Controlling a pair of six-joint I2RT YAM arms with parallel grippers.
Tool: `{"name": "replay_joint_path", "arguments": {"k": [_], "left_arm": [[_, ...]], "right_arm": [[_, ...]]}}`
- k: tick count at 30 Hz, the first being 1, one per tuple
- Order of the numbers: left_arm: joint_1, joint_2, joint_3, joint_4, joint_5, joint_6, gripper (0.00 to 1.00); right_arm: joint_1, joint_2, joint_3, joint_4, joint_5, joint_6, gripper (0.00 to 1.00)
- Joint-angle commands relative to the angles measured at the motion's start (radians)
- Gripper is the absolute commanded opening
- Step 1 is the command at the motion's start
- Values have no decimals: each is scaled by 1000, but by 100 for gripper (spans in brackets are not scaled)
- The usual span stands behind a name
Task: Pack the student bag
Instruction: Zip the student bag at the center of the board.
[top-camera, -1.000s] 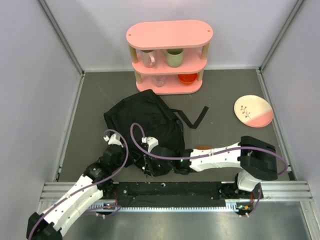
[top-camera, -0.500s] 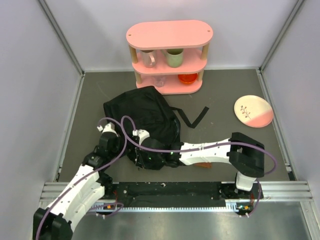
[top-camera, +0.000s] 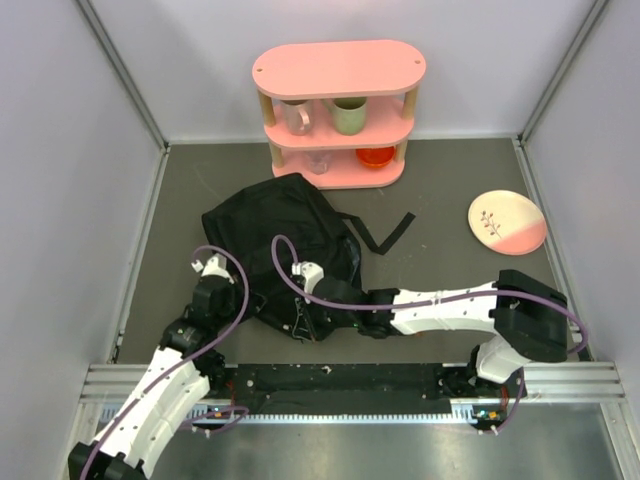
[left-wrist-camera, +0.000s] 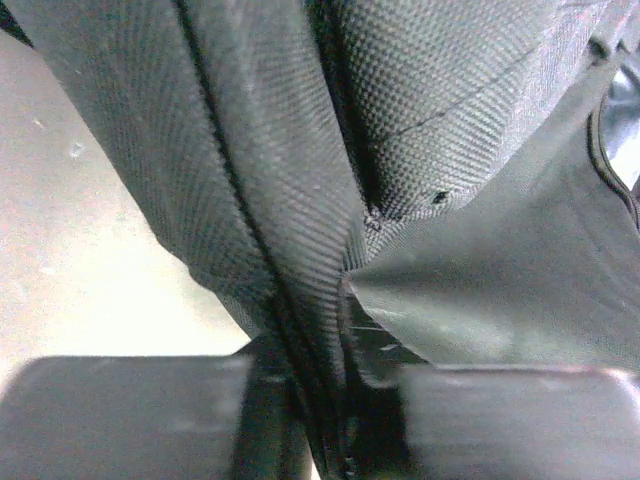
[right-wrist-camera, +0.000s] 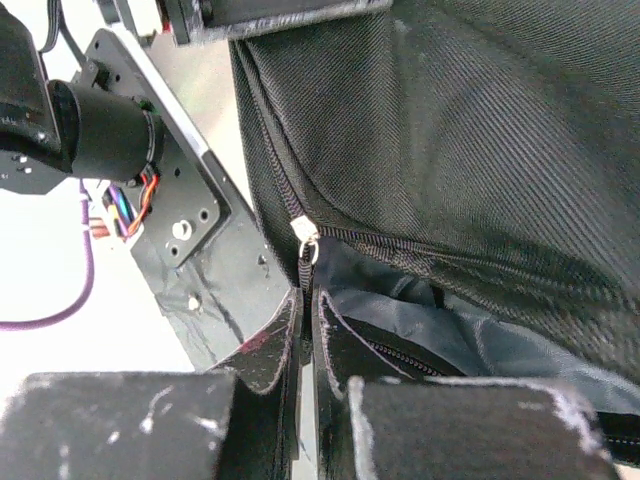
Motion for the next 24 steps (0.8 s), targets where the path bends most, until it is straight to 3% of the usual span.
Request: {"name": "replay_joint_path", "arguments": {"k": [1, 2, 3, 6, 9, 10, 15, 21, 24], "left_arm": [[25, -20, 26, 14, -98, 44, 38], [25, -32, 34, -5, -83, 45, 52], [25, -40, 42, -14, -61, 48, 76], [23, -82, 60, -52, 58, 13, 88], [22, -166, 24, -68, 120, -27, 91], [22, -210, 14, -77, 130, -47, 99], [17, -293, -49, -168, 216, -123, 99], [0, -402, -89, -206, 198, -231, 97], [-1, -361, -63, -189, 186, -225, 89]], "right_arm": [[3, -38, -25, -80, -71, -30, 0], [3, -37, -19, -79, -68, -26, 0], [3, -34, -16, -79, -68, -26, 0], [3, -29, 6, -79, -67, -33, 0], [3, -28, 29, -92, -71, -42, 0], [3, -25, 44, -97, -76, -44, 0], [4, -29, 78, -141, -79, -36, 0], [1, -17, 135, -189, -116, -24, 0], [1, -25, 135, -200, -134, -12, 0]]}}
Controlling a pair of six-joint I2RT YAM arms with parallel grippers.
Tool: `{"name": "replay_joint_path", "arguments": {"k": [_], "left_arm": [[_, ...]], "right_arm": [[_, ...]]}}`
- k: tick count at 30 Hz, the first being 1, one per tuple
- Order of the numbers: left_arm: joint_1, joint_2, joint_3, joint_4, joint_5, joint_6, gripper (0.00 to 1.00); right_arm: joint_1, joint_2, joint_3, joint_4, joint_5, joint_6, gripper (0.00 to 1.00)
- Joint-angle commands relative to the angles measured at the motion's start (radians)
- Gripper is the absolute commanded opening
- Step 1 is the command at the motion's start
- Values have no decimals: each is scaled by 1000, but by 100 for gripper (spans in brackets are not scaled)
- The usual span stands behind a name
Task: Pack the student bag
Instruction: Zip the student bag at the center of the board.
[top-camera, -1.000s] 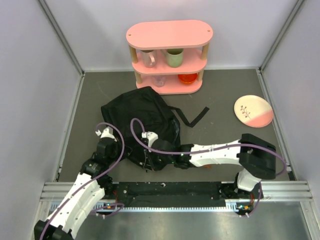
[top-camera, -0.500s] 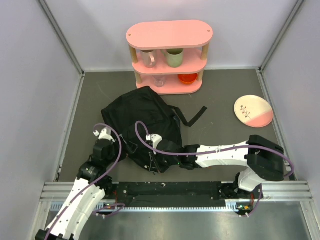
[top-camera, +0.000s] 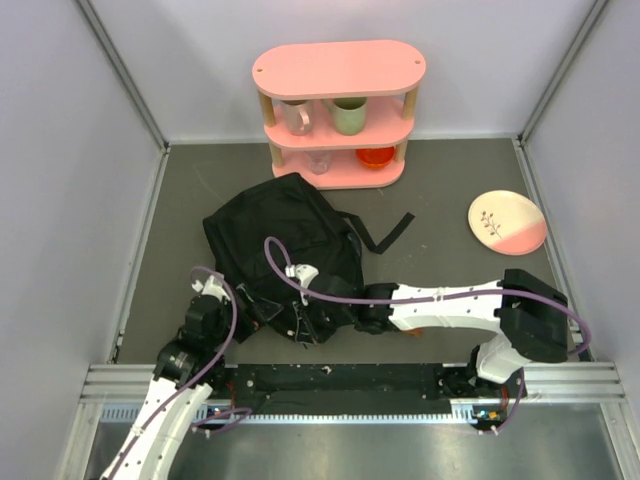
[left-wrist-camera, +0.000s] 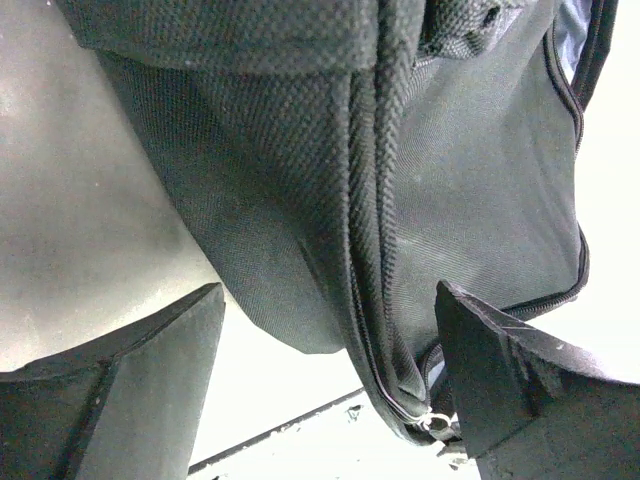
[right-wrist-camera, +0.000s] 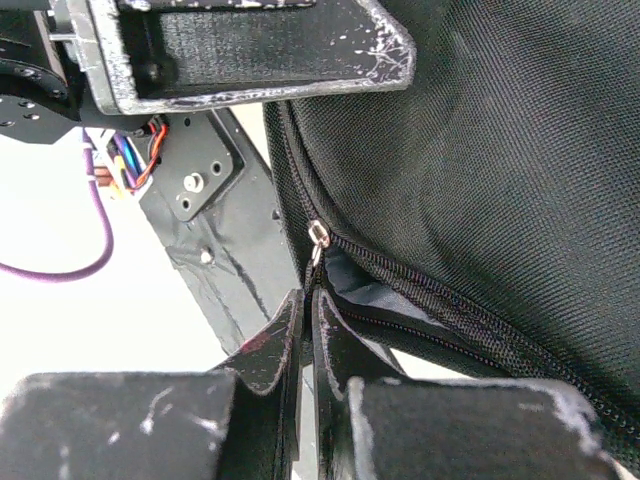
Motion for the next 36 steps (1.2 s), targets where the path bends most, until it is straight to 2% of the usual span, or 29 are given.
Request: {"name": "replay_joint_path", "arguments": {"k": [1, 2, 4, 5, 7, 8, 9, 14, 18, 20, 23, 26, 33, 36], "left_arm": [[-3, 74, 33, 52, -3, -16, 84], [-3, 105, 44, 74, 2, -3, 73], [-7, 215, 49, 161, 35, 35, 59], [-11, 252, 56, 191, 49, 49, 41], [-39, 347, 84, 215, 39, 90, 27], [-49, 371, 98, 206, 27, 112, 6], [-68, 407, 114, 191, -9, 145, 0], [-79, 450, 199, 152, -1, 234, 0], [-85, 518, 214, 260, 132, 294, 0], [-120, 608, 255, 301, 192, 325, 0], [-233, 763, 355, 312, 139, 388, 0], [-295, 907, 466, 312, 67, 411, 0], [-293, 1056, 585, 386, 68, 445, 0], [-289, 1112, 657, 337, 28, 443, 0]], "right_arm": [[4, -23, 51, -32, -70, 14, 0], [4, -24, 51, -38, -79, 12, 0], [4, -32, 37, -46, -98, 21, 0], [4, -44, 28, -43, -102, 29, 0], [11, -53, -1, -17, -142, 41, 0], [17, -65, -6, -17, -142, 43, 0], [28, -69, -12, -15, -130, 50, 0], [121, -30, 26, -31, -115, 57, 0], [160, -15, 33, -5, -90, 70, 0], [166, -16, 29, -3, -57, 78, 0], [174, -32, 20, 20, -38, 84, 0], [191, -52, 11, 21, 23, 98, 0], [189, -79, -15, 70, 148, 132, 0], [177, -64, 3, 57, 204, 135, 0]]}}
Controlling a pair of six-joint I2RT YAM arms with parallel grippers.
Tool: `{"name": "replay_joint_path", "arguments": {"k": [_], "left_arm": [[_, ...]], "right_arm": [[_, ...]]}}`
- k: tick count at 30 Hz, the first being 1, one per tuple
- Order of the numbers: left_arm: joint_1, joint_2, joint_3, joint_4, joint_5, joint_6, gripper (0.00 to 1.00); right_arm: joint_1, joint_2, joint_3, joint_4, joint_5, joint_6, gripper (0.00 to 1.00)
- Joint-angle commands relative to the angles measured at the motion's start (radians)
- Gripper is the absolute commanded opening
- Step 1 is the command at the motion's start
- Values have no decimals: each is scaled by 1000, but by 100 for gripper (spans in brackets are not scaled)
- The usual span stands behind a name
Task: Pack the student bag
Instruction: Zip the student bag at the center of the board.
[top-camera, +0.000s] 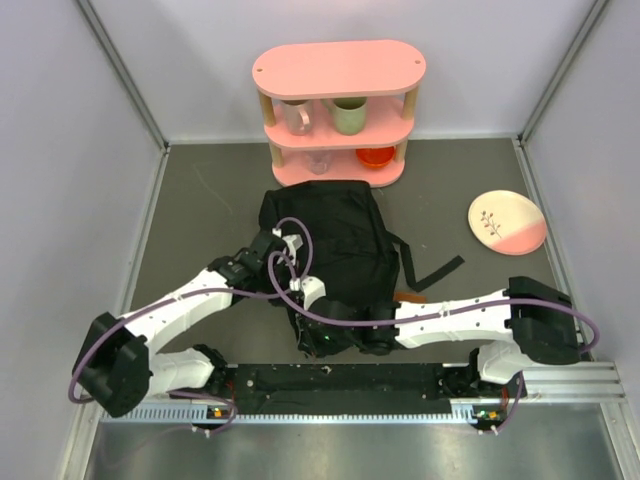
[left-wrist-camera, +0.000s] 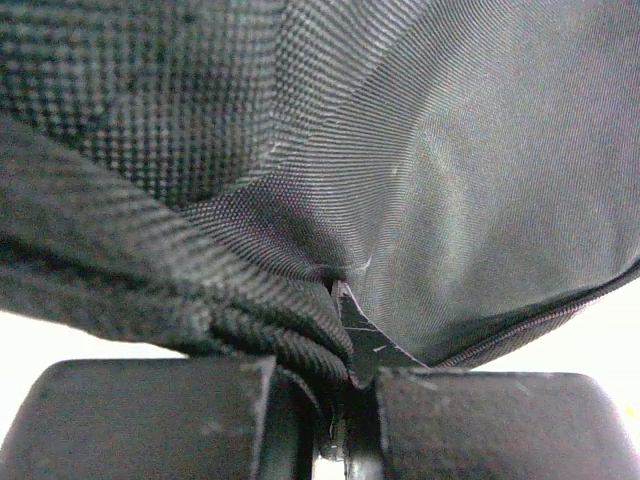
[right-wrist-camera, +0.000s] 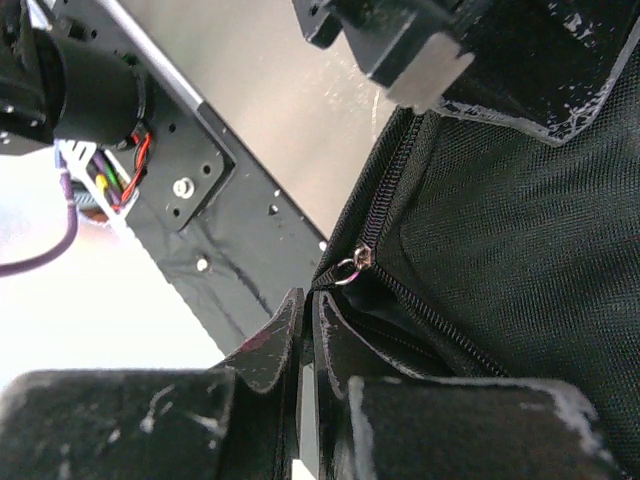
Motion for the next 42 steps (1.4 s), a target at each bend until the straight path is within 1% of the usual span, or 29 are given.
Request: {"name": "replay_joint_path", "arguments": {"k": [1, 3, 4, 5, 6, 7, 8, 9, 10, 12, 13, 16, 19, 23, 31, 36, 42], "left_arm": [[9, 51, 146, 165, -92, 37, 0], [38, 45, 144, 122, -169, 34, 0], [61, 26, 138, 114, -172, 37, 0], [124, 16, 129, 108, -171, 39, 0], [161, 3, 112, 102, -168, 42, 0], [194, -26, 101, 99, -169, 54, 0], [249, -41, 94, 91, -180, 62, 0], [271, -56, 78, 93, -184, 68, 0], [290, -75, 72, 99, -181, 89, 0], [333, -81, 74, 85, -189, 96, 0], [357, -75, 75, 84, -181, 103, 0], [396, -51, 75, 110, -146, 100, 0], [400, -14, 83, 123, -103, 90, 0], [409, 17, 83, 137, -108, 85, 0], [495, 77, 147, 148, -57, 119, 0], [500, 85, 167, 165, -25, 94, 0], [511, 69, 159, 185, -14, 88, 0]], "right_arm": [[17, -16, 37, 66, -5, 22, 0], [-61, -4, 37, 66, -62, 20, 0], [-92, -3, 29, 78, -86, 20, 0], [-144, -6, 27, 81, -129, 8, 0], [-166, -7, 29, 83, -143, -7, 0], [-181, -7, 46, 78, -187, -56, 0], [-215, -4, 58, 69, -215, -81, 0], [-227, 7, 72, 58, -244, -99, 0], [-246, 11, 92, 54, -321, -111, 0], [-276, 25, 99, 50, -389, -133, 0], [-281, 37, 95, 47, -434, -142, 0], [-283, 51, 72, 41, -485, -148, 0], [-284, 69, 63, 57, -545, -138, 0], [-283, 105, 66, 86, -653, -122, 0], [-283, 56, 9, 57, -671, -139, 0], [-260, 48, 10, 46, -732, -148, 0], [-221, 30, -6, -9, -693, -150, 0]]}}
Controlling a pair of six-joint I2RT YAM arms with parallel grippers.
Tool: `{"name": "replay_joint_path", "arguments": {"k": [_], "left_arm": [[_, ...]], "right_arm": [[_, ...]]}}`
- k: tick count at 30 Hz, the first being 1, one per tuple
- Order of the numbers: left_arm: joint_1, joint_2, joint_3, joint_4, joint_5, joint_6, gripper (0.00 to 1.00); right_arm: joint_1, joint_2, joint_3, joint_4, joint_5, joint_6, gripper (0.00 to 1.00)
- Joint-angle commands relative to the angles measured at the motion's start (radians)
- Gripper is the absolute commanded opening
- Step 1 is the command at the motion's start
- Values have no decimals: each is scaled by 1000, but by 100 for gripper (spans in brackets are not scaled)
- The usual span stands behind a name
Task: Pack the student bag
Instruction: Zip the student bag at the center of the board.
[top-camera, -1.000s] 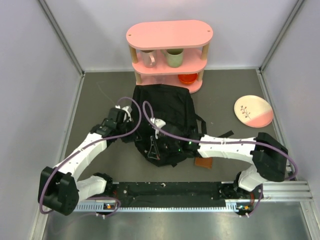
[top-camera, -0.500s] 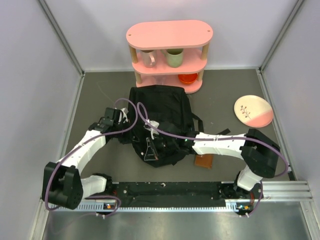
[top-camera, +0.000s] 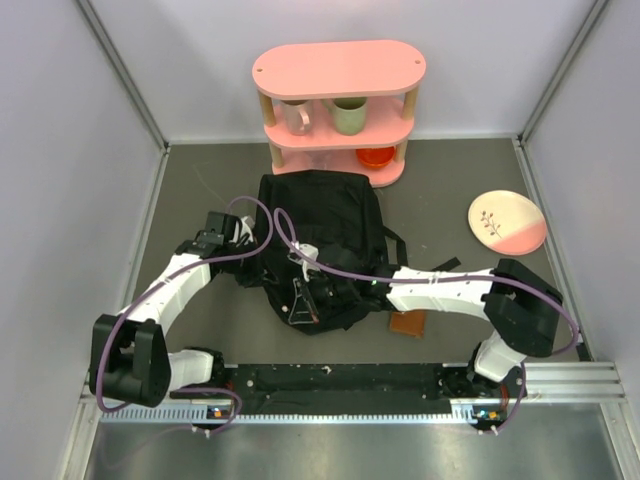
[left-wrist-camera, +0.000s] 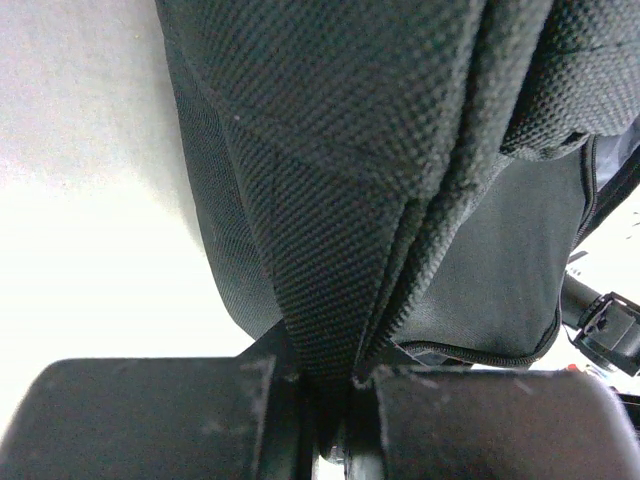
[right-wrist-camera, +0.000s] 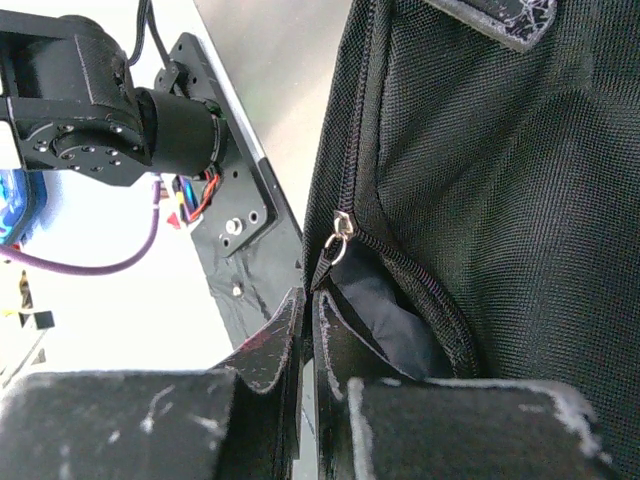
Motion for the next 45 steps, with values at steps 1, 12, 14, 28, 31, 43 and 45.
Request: {"name": "replay_joint_path", "arguments": {"k": [1, 12, 14, 28, 31, 43, 45], "left_arm": [[64, -19, 75, 290, -141, 22, 0], [81, -65, 67, 320, -90, 5, 0], [91, -83, 53, 325, -103, 11, 0], [162, -43, 59, 374, 57, -15, 13], [162, -71, 15, 385, 112, -34, 53], [88, -552, -307, 141, -34, -191, 86], [4, -603, -353, 117, -101, -244, 87]], "right_arm": [[87, -71, -48, -189, -199, -1, 0], [98, -60, 19, -302, -26, -16, 0], [96, -65, 11, -328, -3, -16, 0], [104, -98, -42, -376, 14, -73, 0], [98, -68, 8, -364, 72, -50, 0], [58, 25, 137, -209, 63, 1, 0], [58, 9, 120, -190, 60, 2, 0]]}}
